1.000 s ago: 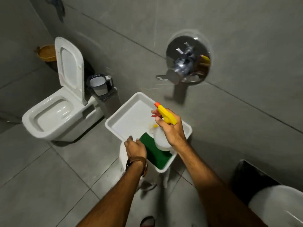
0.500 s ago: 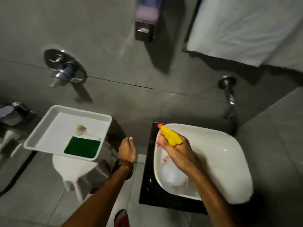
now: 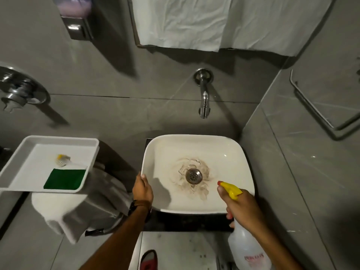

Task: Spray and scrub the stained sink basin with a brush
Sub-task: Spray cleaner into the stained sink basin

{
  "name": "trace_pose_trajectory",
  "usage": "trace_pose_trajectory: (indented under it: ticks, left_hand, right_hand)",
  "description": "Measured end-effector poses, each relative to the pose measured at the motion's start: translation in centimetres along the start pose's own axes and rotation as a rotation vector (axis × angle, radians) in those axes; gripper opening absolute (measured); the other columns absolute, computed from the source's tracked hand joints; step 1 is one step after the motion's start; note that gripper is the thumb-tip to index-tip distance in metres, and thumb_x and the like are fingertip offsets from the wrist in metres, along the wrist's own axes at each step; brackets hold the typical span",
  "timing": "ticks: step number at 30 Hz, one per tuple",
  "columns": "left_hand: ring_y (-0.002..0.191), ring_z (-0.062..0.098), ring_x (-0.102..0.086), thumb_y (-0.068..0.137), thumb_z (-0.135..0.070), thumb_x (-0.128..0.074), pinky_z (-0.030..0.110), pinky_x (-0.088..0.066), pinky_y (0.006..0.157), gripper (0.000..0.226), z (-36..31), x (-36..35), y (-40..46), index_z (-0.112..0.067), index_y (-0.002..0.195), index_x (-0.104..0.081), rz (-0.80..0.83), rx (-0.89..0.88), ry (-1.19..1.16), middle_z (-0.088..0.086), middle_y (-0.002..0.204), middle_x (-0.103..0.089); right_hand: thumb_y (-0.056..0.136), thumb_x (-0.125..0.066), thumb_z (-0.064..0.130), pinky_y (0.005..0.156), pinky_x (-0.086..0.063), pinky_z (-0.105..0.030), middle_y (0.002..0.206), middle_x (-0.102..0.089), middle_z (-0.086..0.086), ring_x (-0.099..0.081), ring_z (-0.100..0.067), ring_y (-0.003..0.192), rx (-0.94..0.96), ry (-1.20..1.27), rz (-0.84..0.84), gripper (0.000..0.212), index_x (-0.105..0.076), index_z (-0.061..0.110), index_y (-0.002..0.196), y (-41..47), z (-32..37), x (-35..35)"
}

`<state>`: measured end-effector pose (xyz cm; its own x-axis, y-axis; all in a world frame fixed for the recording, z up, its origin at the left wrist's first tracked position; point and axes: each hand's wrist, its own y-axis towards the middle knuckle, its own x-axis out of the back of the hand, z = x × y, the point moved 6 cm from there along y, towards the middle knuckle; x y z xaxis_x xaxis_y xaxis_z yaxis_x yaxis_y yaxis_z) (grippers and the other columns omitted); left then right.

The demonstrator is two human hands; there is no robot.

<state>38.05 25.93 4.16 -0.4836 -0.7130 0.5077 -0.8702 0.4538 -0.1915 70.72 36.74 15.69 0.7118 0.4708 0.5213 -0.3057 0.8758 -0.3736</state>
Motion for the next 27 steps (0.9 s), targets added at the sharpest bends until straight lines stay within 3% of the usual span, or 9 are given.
trace_pose_trajectory:
  ticks: [4,6,8,13,16,19,21,24,27]
  left_hand:
    - [0.099,0.041,-0.06,0.103,-0.035,-0.031,0.042,-0.049,0.085,0.042,0.4,-0.2,0.0,-0.01,0.125,-0.055,-0.066,0.017,0.022,0.022,0.112,-0.065]
    - [0.096,0.04,-0.061,0.103,-0.036,-0.03,0.04,-0.049,0.082,0.042,0.4,-0.3,0.1,-0.01,0.125,-0.056,-0.072,0.007,0.039,0.022,0.111,-0.065]
    - [0.093,0.037,-0.06,0.103,-0.036,-0.03,0.037,-0.047,0.079,0.043,0.4,-0.2,0.1,-0.01,0.125,-0.056,-0.078,-0.003,0.034,0.021,0.11,-0.065]
    - [0.096,0.039,-0.061,0.103,-0.036,-0.03,0.04,-0.049,0.081,0.042,0.4,-0.2,0.0,-0.01,0.125,-0.056,-0.088,-0.013,0.044,0.021,0.111,-0.066]
    - [0.096,0.038,-0.061,0.103,-0.037,-0.03,0.038,-0.047,0.079,0.043,0.5,-0.2,0.1,-0.011,0.125,-0.055,-0.088,-0.017,0.05,0.02,0.11,-0.066]
    - [0.088,0.028,-0.057,0.103,-0.038,-0.029,0.033,-0.044,0.075,0.043,0.7,-0.3,0.1,-0.012,0.125,-0.055,-0.09,-0.019,0.044,0.019,0.109,-0.066]
    - [0.085,0.024,-0.054,0.103,-0.038,-0.029,0.032,-0.044,0.074,0.044,0.9,-0.3,0.2,-0.012,0.126,-0.055,-0.088,-0.021,0.042,0.019,0.108,-0.065]
    - [0.091,0.034,-0.059,0.103,-0.038,-0.028,0.033,-0.043,0.073,0.044,1.0,-0.4,0.4,-0.012,0.126,-0.055,-0.098,-0.032,0.055,0.021,0.108,-0.066]
    - [0.096,0.04,-0.06,0.103,-0.037,-0.029,0.035,-0.043,0.074,0.043,1.2,-0.4,0.6,-0.012,0.126,-0.055,-0.11,-0.049,0.073,0.022,0.109,-0.066]
  right_hand:
    - [0.094,-0.057,0.063,0.058,-0.057,-0.023,0.06,-0.072,0.013,-0.072,-0.009,0.058,0.026,-0.034,0.016,0.04,-0.076,0.037,0.118,1.4,0.5,-1.4]
    - [0.092,-0.058,0.066,0.063,-0.064,-0.038,0.059,-0.073,-0.002,-0.072,-0.015,0.055,-0.038,-0.049,0.053,0.05,-0.08,0.021,0.095,1.8,0.1,-2.9]
    - [0.088,-0.059,0.072,0.065,-0.065,-0.048,0.061,-0.072,-0.009,-0.072,-0.027,0.06,-0.104,-0.055,0.058,0.062,-0.073,0.012,0.079,1.5,-0.3,-4.3]
    - [0.085,-0.053,0.076,0.075,-0.063,-0.047,0.07,-0.074,-0.01,-0.073,-0.033,0.072,-0.088,-0.079,0.048,0.066,-0.07,0.013,0.072,1.8,0.4,-6.7]
    - [0.086,-0.055,0.074,0.074,-0.063,-0.05,0.075,-0.075,-0.014,-0.074,-0.036,0.074,-0.133,-0.02,-0.04,0.066,-0.075,0.011,0.085,3.0,1.2,-5.6]
    - [0.087,-0.053,0.074,0.077,-0.063,-0.048,0.076,-0.077,-0.013,-0.075,-0.035,0.077,-0.1,-0.023,-0.112,0.065,-0.079,0.019,0.109,4.7,2.4,-3.1]
    - [0.088,-0.057,0.07,0.07,-0.065,-0.05,0.068,-0.075,-0.012,-0.075,-0.032,0.066,-0.156,-0.006,-0.164,0.06,-0.079,0.014,0.097,5.3,2.0,-1.3]
    - [0.089,-0.065,0.064,0.053,-0.065,-0.045,0.064,-0.073,-0.006,-0.07,-0.02,0.051,-0.184,0.06,-0.23,0.043,-0.078,0.023,0.093,5.7,0.8,0.9]
    - [0.088,-0.067,0.062,0.057,-0.063,-0.046,0.059,-0.069,-0.005,-0.064,-0.022,0.045,-0.246,0.042,-0.254,0.05,-0.077,0.013,0.087,5.0,-1.3,2.2]
